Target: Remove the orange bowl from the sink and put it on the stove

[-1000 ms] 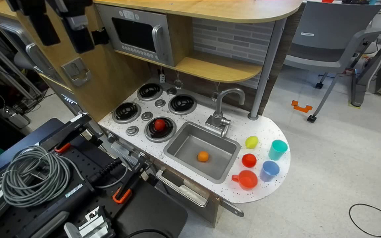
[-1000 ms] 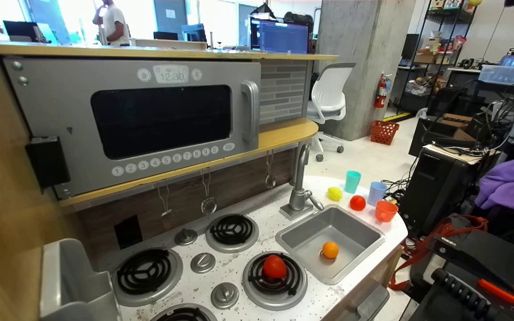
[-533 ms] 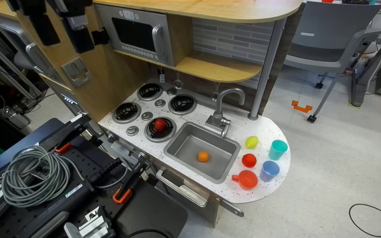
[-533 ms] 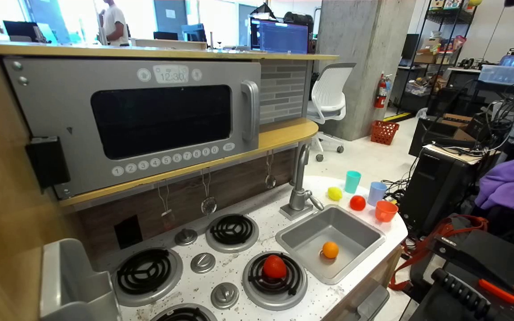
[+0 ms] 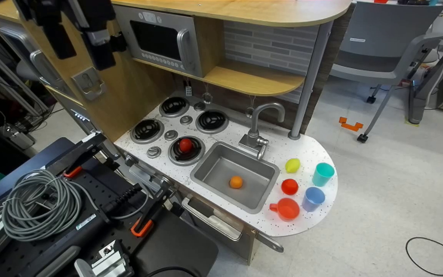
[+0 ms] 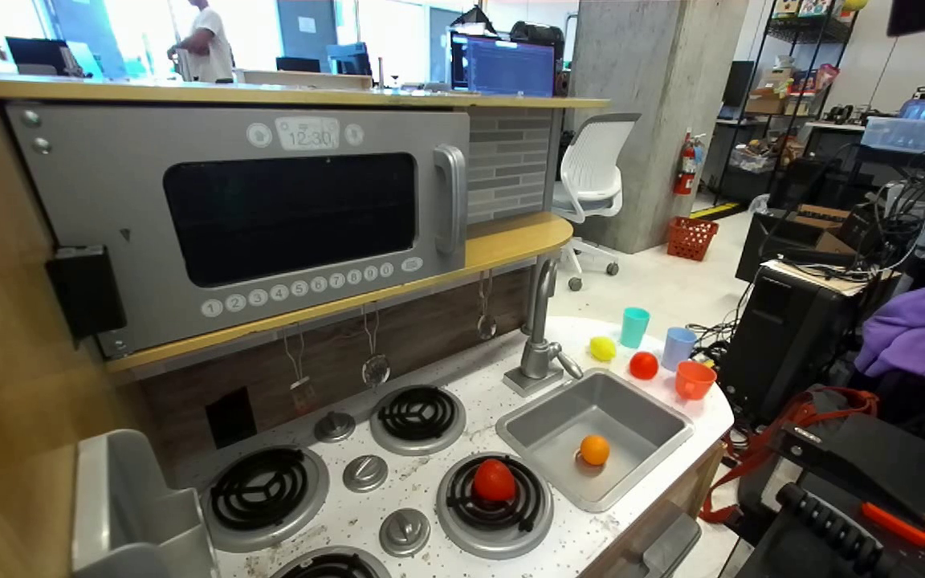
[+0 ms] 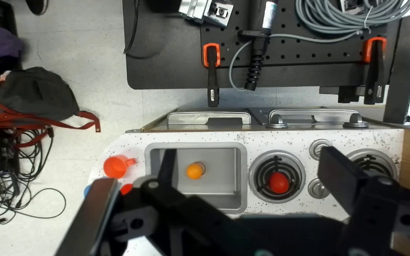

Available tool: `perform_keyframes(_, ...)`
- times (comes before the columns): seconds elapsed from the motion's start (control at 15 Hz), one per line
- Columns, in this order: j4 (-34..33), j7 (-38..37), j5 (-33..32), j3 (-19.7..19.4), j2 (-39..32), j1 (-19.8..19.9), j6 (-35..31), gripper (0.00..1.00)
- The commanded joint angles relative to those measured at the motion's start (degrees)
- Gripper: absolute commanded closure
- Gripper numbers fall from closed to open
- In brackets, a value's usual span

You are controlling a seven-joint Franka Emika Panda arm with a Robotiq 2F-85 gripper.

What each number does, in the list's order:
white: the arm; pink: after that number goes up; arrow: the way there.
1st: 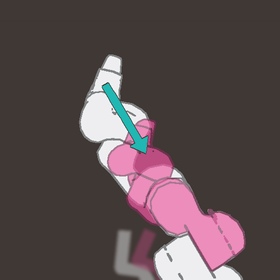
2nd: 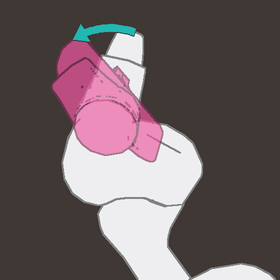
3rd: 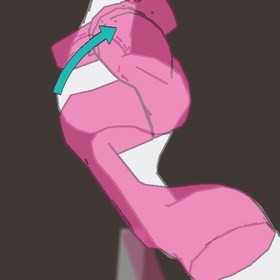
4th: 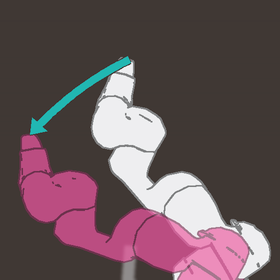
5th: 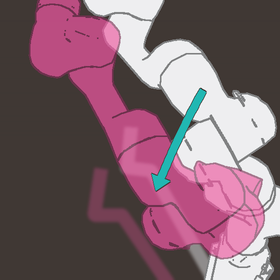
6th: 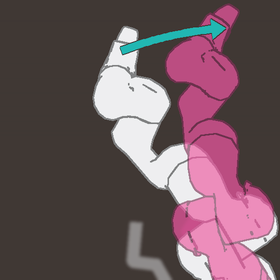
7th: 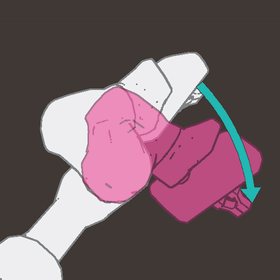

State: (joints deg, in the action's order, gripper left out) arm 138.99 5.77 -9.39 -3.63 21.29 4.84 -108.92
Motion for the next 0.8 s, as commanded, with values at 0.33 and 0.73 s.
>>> perform_keyframes(0.33,0.18,2.58,-0.03,-2.66,-15.22,0.33,-20.08,0.0)
perform_keyframes(0.73,-3.58,4.68,1.26,-3.03,-30.59,1.33,-32.35,0.0)
